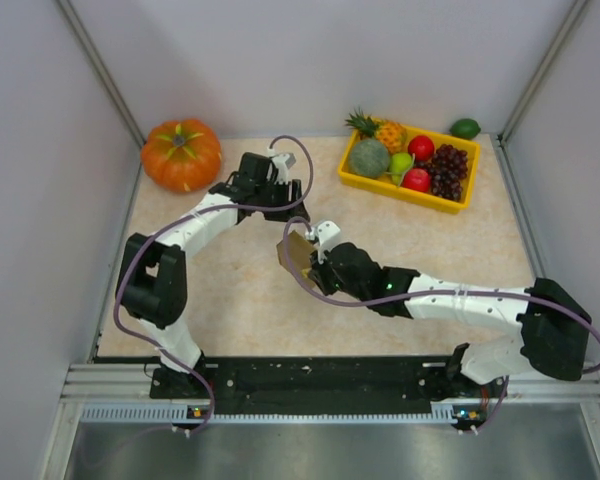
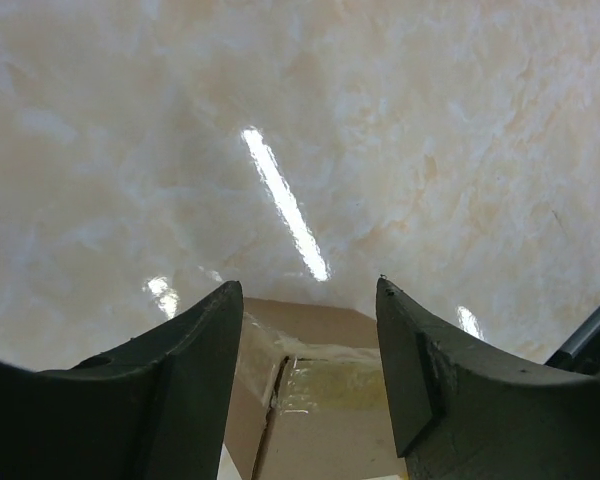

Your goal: Unpack the express box

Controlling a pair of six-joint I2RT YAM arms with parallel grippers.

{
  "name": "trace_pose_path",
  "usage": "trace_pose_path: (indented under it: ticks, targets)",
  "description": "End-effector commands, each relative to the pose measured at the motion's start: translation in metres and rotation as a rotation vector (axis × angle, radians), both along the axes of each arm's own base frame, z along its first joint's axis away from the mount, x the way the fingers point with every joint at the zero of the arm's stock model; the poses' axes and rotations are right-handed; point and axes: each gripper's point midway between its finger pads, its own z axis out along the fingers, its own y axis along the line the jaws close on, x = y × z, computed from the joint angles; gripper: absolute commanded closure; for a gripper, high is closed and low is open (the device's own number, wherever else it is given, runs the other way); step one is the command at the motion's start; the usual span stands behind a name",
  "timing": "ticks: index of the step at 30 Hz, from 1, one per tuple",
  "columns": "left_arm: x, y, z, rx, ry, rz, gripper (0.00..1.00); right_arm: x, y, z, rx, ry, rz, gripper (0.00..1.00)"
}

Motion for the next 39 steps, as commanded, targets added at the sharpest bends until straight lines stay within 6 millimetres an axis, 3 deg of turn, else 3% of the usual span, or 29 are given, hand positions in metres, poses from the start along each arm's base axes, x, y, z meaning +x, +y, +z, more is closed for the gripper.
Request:
trace_pose_path:
  ticks: [1,7,20,24,27,28,30,33,39]
  targets:
    - [-0.005,-0.02,0.011,-0.059,-0.006,-0.098,0.41,0.014,-0.016,0.018,0.06,-0.054,-0.138,1.0]
    - [-0.028,-0.011,-0.008,-0.009,0.057,-0.15,0.42,0.017,-0.037,0.013,0.044,-0.039,-0.231,1.0]
    - [-0.067,-0.013,0.0,-0.056,0.057,-0.285,0.42,0.022,-0.069,0.026,0.129,0.048,-0.302,1.0]
    - [-0.057,-0.011,0.007,-0.026,-0.006,-0.279,0.34,0.013,-0.066,0.033,0.148,0.073,-0.238,1.0]
    - [-0.048,-0.014,0.022,-0.018,-0.082,-0.3,0.19,0.008,-0.068,0.04,0.166,0.09,-0.221,1.0]
    - [-0.046,-0.015,0.029,-0.017,-0.113,-0.309,0.09,0.006,-0.072,0.038,0.16,0.108,-0.23,1.0]
    - [-0.043,-0.02,0.036,0.009,-0.19,-0.35,0.01,0.004,-0.079,0.041,0.169,0.118,-0.242,1.0]
    - [-0.047,-0.028,0.041,0.04,-0.278,-0.435,0.01,0.005,-0.097,0.049,0.197,0.134,-0.313,1.0]
    - [-0.064,-0.043,0.023,0.074,-0.275,-0.542,0.01,0.02,-0.14,0.075,0.274,0.121,-0.477,1.0]
